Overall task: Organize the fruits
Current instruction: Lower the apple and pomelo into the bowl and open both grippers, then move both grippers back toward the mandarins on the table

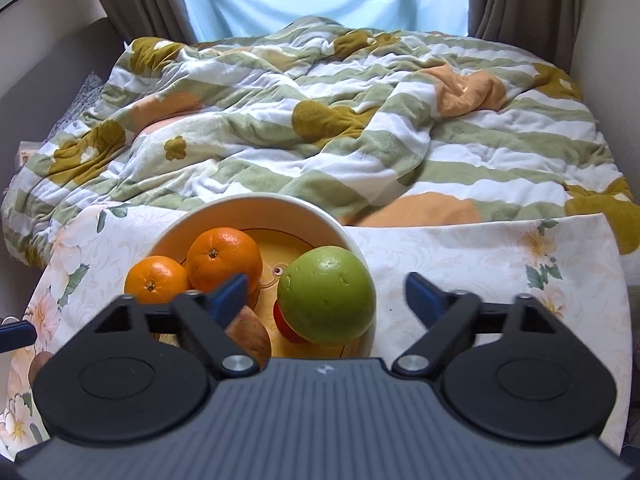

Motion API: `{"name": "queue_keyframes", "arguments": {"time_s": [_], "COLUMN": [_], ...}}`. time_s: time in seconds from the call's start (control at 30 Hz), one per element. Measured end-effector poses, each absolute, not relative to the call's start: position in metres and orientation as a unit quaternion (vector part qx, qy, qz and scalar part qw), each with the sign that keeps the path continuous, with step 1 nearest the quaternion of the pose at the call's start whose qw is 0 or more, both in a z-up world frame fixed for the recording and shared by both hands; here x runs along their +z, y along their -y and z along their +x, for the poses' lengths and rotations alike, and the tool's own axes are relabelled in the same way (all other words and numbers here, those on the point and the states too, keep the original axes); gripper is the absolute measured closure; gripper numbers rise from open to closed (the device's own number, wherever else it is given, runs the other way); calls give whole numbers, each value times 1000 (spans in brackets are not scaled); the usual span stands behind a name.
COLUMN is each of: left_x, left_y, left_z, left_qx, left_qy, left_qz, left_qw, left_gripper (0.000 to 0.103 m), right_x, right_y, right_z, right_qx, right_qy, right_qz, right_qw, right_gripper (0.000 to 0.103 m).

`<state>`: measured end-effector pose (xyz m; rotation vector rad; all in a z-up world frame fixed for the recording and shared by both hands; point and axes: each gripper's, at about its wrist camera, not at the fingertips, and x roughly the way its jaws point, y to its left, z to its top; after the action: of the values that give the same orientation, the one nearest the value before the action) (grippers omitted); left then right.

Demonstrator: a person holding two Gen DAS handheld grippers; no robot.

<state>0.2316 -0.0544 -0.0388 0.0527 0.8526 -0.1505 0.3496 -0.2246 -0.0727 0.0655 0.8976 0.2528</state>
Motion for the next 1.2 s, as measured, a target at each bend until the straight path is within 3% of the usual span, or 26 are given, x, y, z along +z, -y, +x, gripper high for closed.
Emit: {"name": "queue_keyframes", "arguments": {"time_s": [0.5,1.2], "left_x": [-15,21], "left_y": [57,69], "left_z": [190,76], "left_qx": [-56,-45], "left_qy": [-379,-322], "left_qz": [28,32], "left_qw": [923,945], "left_gripper": [0,0], "right_x": [-41,31], "right_y": [234,275], "right_z": [314,170], "right_qx": [115,112], "right_qy": [-416,-344], "right_qz": [20,11], "right_qw": [902,932], "right_gripper": [0,0]}}
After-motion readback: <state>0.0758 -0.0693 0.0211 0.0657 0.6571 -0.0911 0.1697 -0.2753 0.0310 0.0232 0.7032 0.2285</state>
